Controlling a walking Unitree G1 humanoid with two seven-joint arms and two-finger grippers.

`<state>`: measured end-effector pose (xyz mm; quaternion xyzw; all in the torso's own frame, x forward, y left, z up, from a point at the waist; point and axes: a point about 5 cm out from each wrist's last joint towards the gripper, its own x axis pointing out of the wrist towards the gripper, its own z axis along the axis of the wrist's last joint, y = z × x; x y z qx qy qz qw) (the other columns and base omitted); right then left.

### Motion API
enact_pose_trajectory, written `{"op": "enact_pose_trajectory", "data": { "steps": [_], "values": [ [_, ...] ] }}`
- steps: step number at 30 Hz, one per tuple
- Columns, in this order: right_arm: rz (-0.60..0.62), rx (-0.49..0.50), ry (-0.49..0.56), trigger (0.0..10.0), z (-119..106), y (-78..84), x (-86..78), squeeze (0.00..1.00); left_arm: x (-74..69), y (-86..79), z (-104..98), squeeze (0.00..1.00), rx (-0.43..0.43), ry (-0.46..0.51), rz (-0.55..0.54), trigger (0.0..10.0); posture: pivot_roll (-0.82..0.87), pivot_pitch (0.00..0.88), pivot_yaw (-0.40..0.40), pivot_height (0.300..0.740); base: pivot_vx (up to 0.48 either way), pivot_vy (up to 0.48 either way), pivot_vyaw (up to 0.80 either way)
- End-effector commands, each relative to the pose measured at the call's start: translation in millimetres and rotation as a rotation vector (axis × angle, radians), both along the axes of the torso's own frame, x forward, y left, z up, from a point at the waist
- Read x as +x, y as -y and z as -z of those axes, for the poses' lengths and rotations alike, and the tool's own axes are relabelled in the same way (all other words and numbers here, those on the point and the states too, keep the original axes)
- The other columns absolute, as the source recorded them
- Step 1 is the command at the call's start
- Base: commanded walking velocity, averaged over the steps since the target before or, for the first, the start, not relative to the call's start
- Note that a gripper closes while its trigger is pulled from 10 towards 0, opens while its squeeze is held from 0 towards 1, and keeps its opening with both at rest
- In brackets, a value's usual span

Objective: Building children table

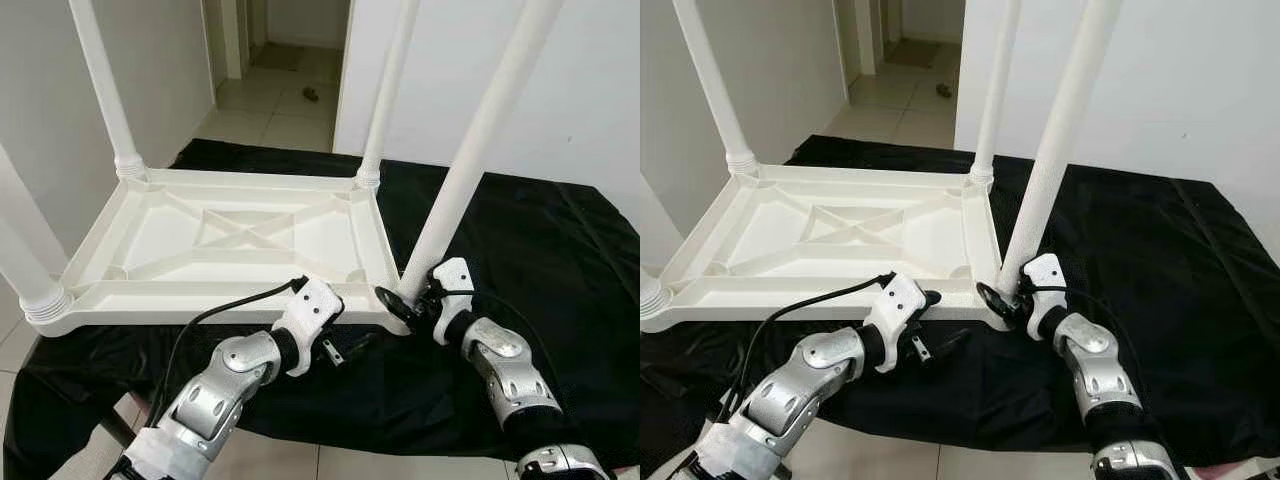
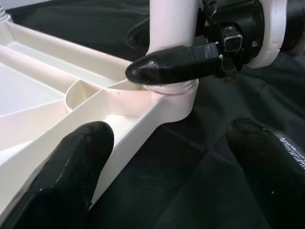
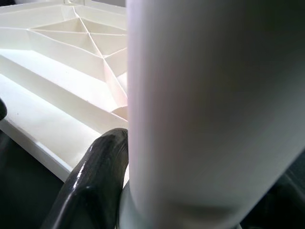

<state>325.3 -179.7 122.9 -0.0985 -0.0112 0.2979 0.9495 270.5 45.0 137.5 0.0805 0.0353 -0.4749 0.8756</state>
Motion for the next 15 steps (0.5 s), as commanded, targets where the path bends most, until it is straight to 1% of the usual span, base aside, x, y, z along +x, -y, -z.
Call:
{"op": "enact_pose_trajectory", "data": {
  "steps": [1,5,8,13,14,15],
  "values": [
    [0.02,0.025,-0.021,0.0,8,0.7,-1.4,0.06,-6.4,3.1,2,0.0,0.005,-0.028,0.079,10.0,0.04,0.0,-0.047,0.74,0.0,0.0,0.0],
    [0.03,0.045,-0.015,0.0,9,-0.8,-2.6,0.06,-6.7,2.7,2,0.0,0.001,-0.034,0.076,10.0,0.04,0.0,-0.049,0.74,0.0,0.0,0.0],
    [0.061,0.059,-0.019,0.0,12,-3.6,-4.2,0.06,-6.3,2.2,2,0.0,0.001,-0.031,0.071,10.0,0.04,0.0,-0.051,0.74,0.0,0.0,0.0],
    [0.142,0.096,-0.007,0.0,16,-10.0,-6.5,0.05,-5.3,1.3,1,0.0,0.002,-0.022,0.055,10.0,0.04,0.0,-0.055,0.74,0.0,0.0,0.0],
    [0.142,0.096,-0.007,0.0,16,-10.0,-6.5,0.05,-5.3,1.3,1,0.0,0.002,-0.022,0.055,10.0,0.04,0.0,-0.055,0.74,0.0,0.0,0.0],
    [0.206,0.116,0.007,0.0,16,-11.8,-7.1,0.04,-4.5,0.3,1,0.0,0.001,-0.024,0.049,10.0,0.04,0.0,-0.057,0.74,0.0,0.0,0.0]
  ]
}}
